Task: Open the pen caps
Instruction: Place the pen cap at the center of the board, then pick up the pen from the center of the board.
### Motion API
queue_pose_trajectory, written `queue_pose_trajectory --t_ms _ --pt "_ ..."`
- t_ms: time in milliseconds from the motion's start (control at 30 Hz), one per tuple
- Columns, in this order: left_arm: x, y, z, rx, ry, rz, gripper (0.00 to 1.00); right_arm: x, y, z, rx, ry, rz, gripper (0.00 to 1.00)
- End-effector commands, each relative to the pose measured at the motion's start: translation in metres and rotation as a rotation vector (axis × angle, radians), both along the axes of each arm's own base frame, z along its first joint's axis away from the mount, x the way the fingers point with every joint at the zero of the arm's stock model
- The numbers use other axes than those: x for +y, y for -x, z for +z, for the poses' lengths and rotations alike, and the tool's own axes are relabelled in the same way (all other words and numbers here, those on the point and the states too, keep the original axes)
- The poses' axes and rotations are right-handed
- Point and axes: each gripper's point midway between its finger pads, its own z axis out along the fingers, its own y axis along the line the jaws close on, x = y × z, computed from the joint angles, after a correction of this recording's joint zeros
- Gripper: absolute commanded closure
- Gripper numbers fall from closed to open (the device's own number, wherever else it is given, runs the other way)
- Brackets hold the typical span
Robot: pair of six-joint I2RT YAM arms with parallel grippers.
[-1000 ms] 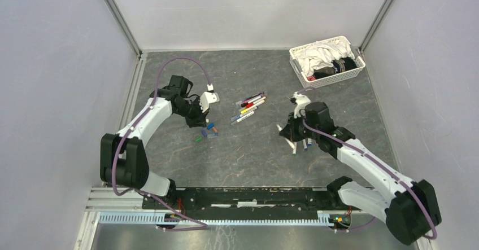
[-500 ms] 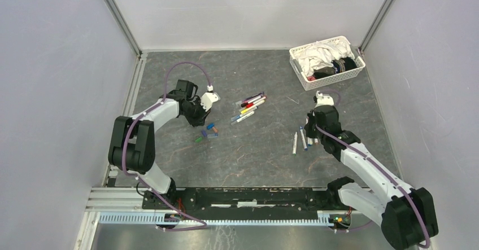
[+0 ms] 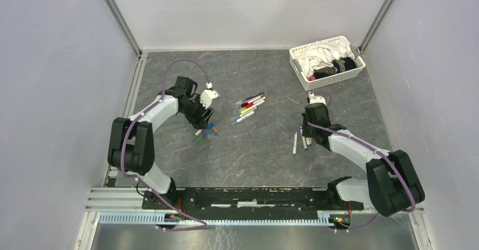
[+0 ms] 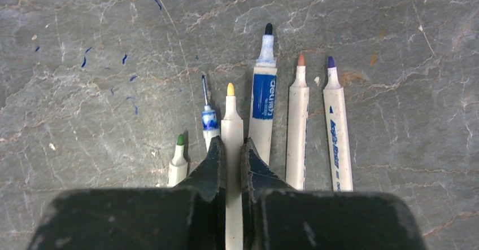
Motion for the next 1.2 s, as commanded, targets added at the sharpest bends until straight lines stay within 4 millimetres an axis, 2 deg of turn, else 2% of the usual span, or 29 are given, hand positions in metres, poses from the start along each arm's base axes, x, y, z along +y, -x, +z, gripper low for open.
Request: queue_pose_trajectory --t_ms 0,133,167,200,233,333,500,600,700,800,867,933,1033,1100,1167 --pt "-0.008 -0.013 0.062 -0.04 0.078 0.068 0.35 -0.002 -0.03 0.015 -0.096 0.004 -0.029 1.0" --pt "-0.007 -0.02 0.1 -0.065 0.134 0.1 0.33 -0.003 -0.032 0.003 -0.07 0.012 -0.029 1.0" --pt "-0.007 -0.021 0.111 -0.081 0.151 0.107 0.15 -0.003 -0.032 0.001 -0.065 0.012 -0.029 0.97" --pt "-0.005 -0.023 0.119 -0.099 0.159 0.113 0.04 -0.003 -0.031 0.0 -0.061 0.014 -0.029 0.93" --pt "-0.004 -0.025 0.129 -0.122 0.167 0.125 0.02 -0.004 -0.03 -0.002 -0.055 0.016 -0.027 0.89" --pt "0.004 -0.03 0.154 -0.182 0.188 0.169 0.0 -0.006 -0.027 -0.003 -0.052 0.017 -0.029 0.8" --pt "0.015 -0.039 0.189 -0.255 0.22 0.25 0.0 -0.004 -0.021 0.004 -0.063 -0.002 -0.023 0.59" --pt "0.015 -0.039 0.204 -0.271 0.257 0.26 0.0 0.001 -0.023 0.016 -0.094 -0.032 -0.012 0.55" --pt "0.014 -0.04 0.218 -0.285 0.297 0.282 0.0 0.013 -0.031 0.04 -0.156 -0.053 0.018 0.54" --pt "0.018 -0.048 0.241 -0.33 0.339 0.369 0.0 0.043 -0.039 0.062 -0.199 -0.058 0.104 0.52" --pt "0.024 -0.051 0.257 -0.376 0.348 0.438 0.0 0.077 -0.046 0.074 -0.219 -0.082 0.215 0.5" --pt "0.026 -0.049 0.263 -0.407 0.358 0.461 0.0 0.116 -0.051 0.082 -0.227 -0.127 0.366 0.46" --pt "0.023 -0.04 0.259 -0.397 0.355 0.426 0.0 0.17 -0.052 0.079 -0.194 -0.172 0.645 0.41" --pt "0.02 -0.031 0.252 -0.367 0.349 0.388 0.0 0.191 -0.058 0.073 -0.174 -0.186 0.759 0.39" --pt "0.018 -0.025 0.247 -0.345 0.349 0.367 0.0 0.204 -0.065 0.061 -0.148 -0.178 0.831 0.37"
